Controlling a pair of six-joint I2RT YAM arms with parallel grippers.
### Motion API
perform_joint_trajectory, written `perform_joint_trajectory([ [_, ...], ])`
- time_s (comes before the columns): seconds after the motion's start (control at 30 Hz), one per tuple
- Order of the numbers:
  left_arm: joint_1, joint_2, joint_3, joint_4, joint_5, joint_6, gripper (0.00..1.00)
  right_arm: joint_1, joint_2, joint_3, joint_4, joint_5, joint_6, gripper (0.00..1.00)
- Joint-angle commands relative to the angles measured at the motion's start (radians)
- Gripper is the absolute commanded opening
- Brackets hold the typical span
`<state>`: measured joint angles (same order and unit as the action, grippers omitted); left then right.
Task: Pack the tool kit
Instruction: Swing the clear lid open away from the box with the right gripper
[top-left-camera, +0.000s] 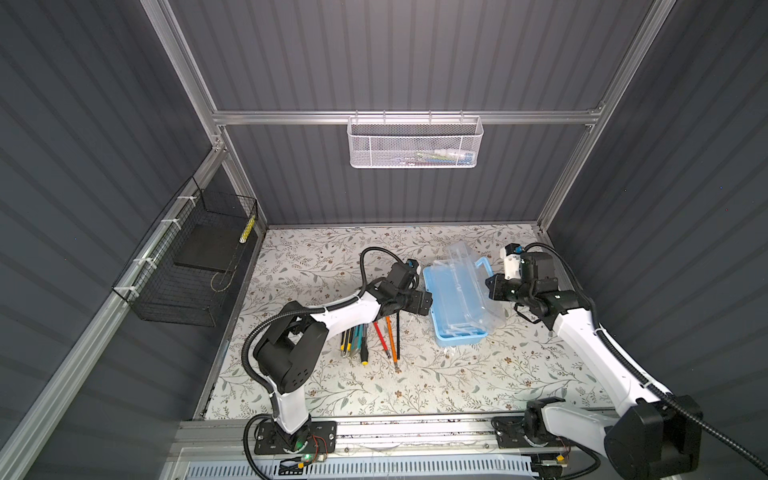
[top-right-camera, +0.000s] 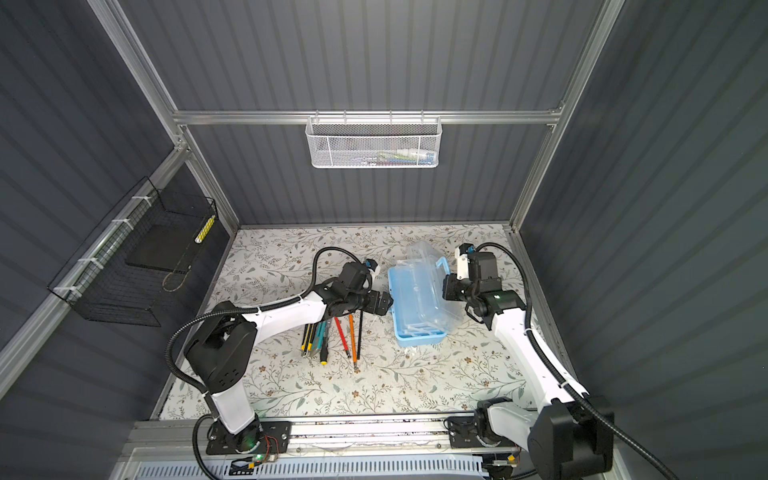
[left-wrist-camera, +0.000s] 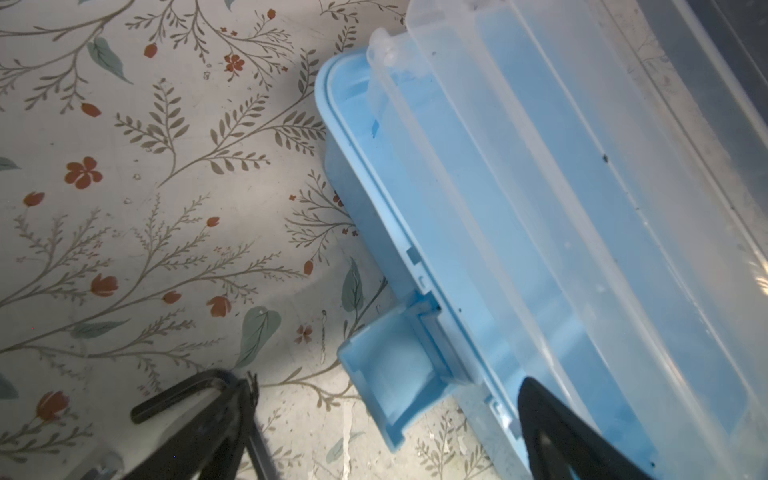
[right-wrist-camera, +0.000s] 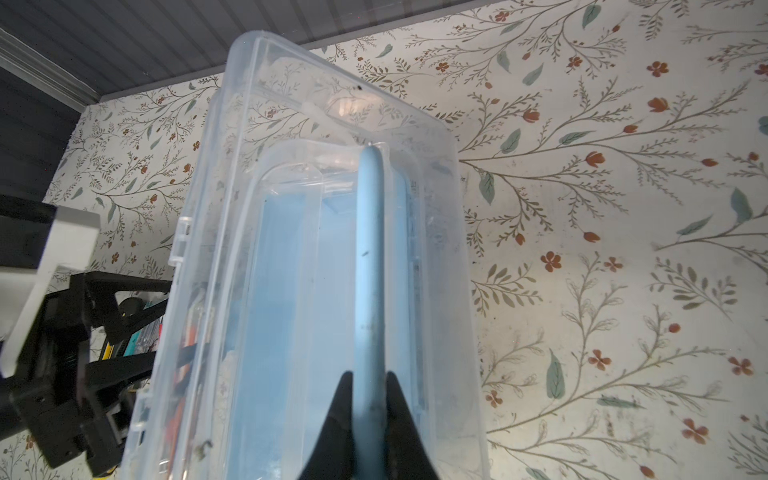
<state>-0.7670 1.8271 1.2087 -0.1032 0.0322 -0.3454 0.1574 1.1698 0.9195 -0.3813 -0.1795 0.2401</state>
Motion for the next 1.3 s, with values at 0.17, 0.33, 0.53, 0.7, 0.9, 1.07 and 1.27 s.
perform_joint_trajectory([
  [0.17,-0.003,0.085,0.078,-0.074,0.006,0.002,1.00,-0.027,-0.015,-0.017,0.076,-0.064,0.024,0.00],
  [0.33,0.007,0.112,0.066,-0.105,-0.029,-0.022,1.00,-0.072,-0.018,-0.023,0.077,-0.102,0.027,0.00],
  [0.53,0.014,0.109,0.051,-0.121,-0.066,-0.026,1.00,-0.149,-0.001,-0.048,0.101,-0.147,0.030,0.00],
  [0.7,0.023,0.103,0.043,-0.151,-0.086,-0.021,1.00,-0.224,-0.005,-0.069,0.088,-0.191,0.015,0.02],
  [0.9,0.034,0.087,0.022,-0.177,-0.095,-0.023,1.00,-0.314,-0.001,-0.089,0.079,-0.204,0.008,0.08],
  [1.07,0.044,0.072,0.008,-0.184,-0.102,-0.021,1.00,-0.361,-0.001,-0.111,0.093,-0.172,0.036,0.23],
  [1.27,0.047,0.071,0.011,-0.194,-0.101,-0.014,1.00,-0.420,-0.001,-0.137,0.109,-0.171,0.069,0.30],
])
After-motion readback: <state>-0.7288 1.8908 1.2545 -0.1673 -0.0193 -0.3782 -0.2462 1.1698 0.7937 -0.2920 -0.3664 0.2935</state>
